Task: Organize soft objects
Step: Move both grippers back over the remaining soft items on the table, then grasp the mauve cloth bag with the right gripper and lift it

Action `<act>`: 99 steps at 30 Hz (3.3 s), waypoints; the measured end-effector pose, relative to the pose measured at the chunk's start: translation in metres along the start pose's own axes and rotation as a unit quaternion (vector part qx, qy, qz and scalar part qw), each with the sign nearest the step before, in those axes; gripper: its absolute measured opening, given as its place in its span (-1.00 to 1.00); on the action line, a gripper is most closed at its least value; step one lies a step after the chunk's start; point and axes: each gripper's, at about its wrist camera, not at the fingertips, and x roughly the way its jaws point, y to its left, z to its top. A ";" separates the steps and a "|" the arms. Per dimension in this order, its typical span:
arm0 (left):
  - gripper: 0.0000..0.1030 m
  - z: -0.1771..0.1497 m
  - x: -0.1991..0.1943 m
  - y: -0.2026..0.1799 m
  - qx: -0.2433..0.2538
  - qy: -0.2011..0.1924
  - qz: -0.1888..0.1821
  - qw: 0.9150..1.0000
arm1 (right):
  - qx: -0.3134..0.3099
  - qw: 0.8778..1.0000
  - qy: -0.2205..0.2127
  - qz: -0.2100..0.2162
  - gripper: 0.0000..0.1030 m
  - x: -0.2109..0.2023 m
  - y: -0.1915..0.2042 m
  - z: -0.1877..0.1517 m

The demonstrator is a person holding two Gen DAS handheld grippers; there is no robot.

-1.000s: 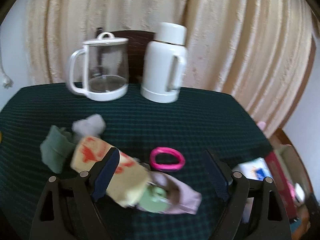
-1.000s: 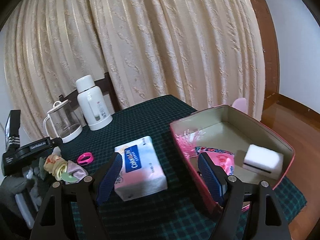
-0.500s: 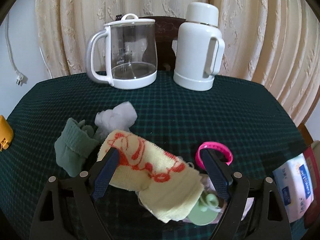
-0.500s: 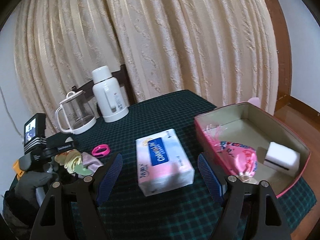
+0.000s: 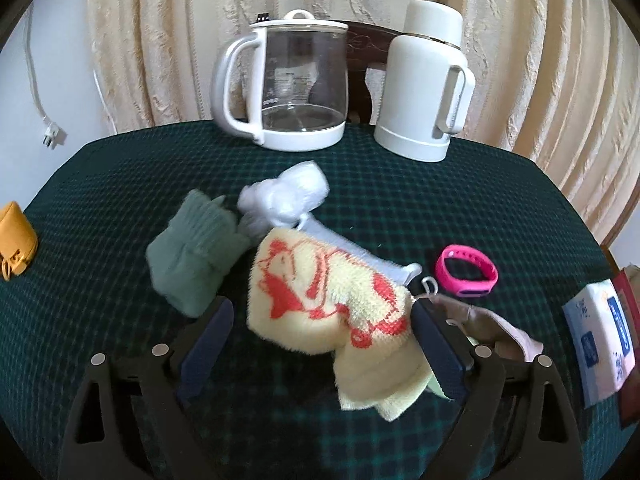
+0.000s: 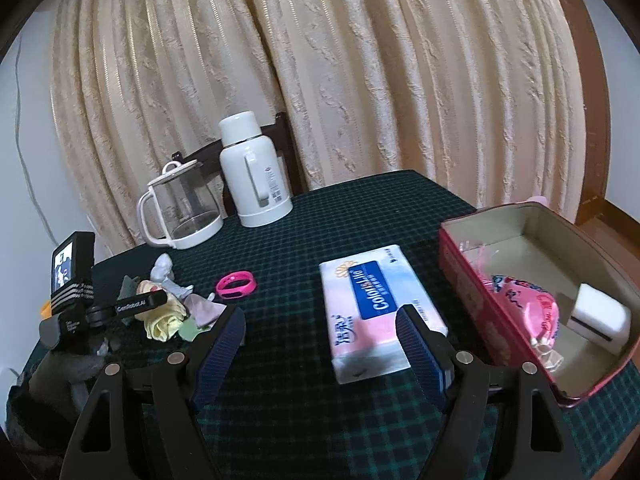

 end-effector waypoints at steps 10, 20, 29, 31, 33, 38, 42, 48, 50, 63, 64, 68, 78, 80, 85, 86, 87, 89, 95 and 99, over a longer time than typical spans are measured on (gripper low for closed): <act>0.82 -0.018 -0.013 0.037 -0.035 0.008 -0.010 0.999 | -0.029 0.999 0.022 0.038 0.58 0.017 0.028 0.000; 0.82 -0.033 -0.023 0.064 -0.061 0.018 -0.020 0.998 | -0.053 0.992 0.074 0.086 0.58 0.054 0.057 0.000; 0.82 -0.043 -0.028 0.082 -0.073 0.026 -0.031 0.997 | -0.094 0.980 0.135 0.116 0.58 0.101 0.082 -0.008; 0.82 -0.043 -0.028 0.084 -0.075 0.027 -0.034 0.996 | -0.095 0.978 0.147 0.114 0.58 0.111 0.083 -0.009; 0.82 -0.043 -0.027 0.086 -0.077 0.028 -0.039 0.996 | -0.090 0.977 0.158 0.116 0.58 0.120 0.083 -0.010; 0.82 -0.043 -0.027 0.093 -0.083 0.030 -0.046 0.995 | -0.089 0.973 0.174 0.121 0.56 0.135 0.086 -0.010; 0.82 -0.044 -0.028 0.097 -0.086 0.030 -0.050 0.995 | -0.086 0.968 0.196 0.130 0.20 0.151 0.087 -0.010; 0.82 -0.043 -0.031 0.105 -0.089 0.026 -0.050 0.994 | -0.069 0.962 0.221 0.145 -0.45 0.165 0.087 -0.008; 0.82 -0.042 -0.033 0.107 -0.092 0.023 -0.049 0.994 | -0.066 0.963 0.218 0.145 -0.61 0.163 0.087 -0.006; 0.82 -0.037 -0.037 0.099 -0.089 0.015 -0.057 0.994 | -0.028 0.971 0.161 0.174 -0.76 0.123 0.086 0.027; 0.82 -0.036 -0.037 0.098 -0.089 0.015 -0.058 0.994 | -0.030 0.971 0.161 0.174 -0.76 0.124 0.087 0.027; 0.82 -0.034 -0.036 0.095 -0.090 0.015 -0.063 0.994 | -0.032 0.976 0.156 0.148 -0.73 0.130 0.088 0.023; 0.82 -0.031 -0.033 0.098 -0.104 0.014 -0.071 0.992 | 0.007 0.973 0.187 0.138 0.51 0.159 0.078 0.009; 0.82 -0.030 -0.032 0.097 -0.104 0.015 -0.072 0.992 | 0.012 0.969 0.205 0.139 0.51 0.168 0.078 0.002; 0.82 -0.030 -0.029 0.097 -0.104 0.017 -0.074 0.992 | -0.013 0.966 0.219 0.139 0.24 0.173 0.087 -0.006; 0.82 -0.029 -0.028 0.098 -0.104 0.018 -0.074 0.992 | -0.018 0.963 0.226 0.144 -0.07 0.173 0.089 -0.006; 0.82 -0.029 -0.028 0.098 -0.105 0.018 -0.074 0.992 | -0.020 0.959 0.233 0.158 -0.28 0.174 0.091 -0.008; 0.82 -0.029 -0.029 0.098 -0.105 0.018 -0.074 0.992 | -0.022 0.959 0.232 0.163 -0.60 0.170 0.094 -0.007; 0.82 -0.029 -0.030 0.100 -0.108 0.016 -0.071 0.992 | 0.011 0.958 0.213 0.189 -0.82 0.148 0.090 0.007; 0.82 -0.030 -0.032 0.102 -0.111 0.015 -0.068 0.991 | 0.020 0.960 0.184 0.211 -0.84 0.125 0.091 0.023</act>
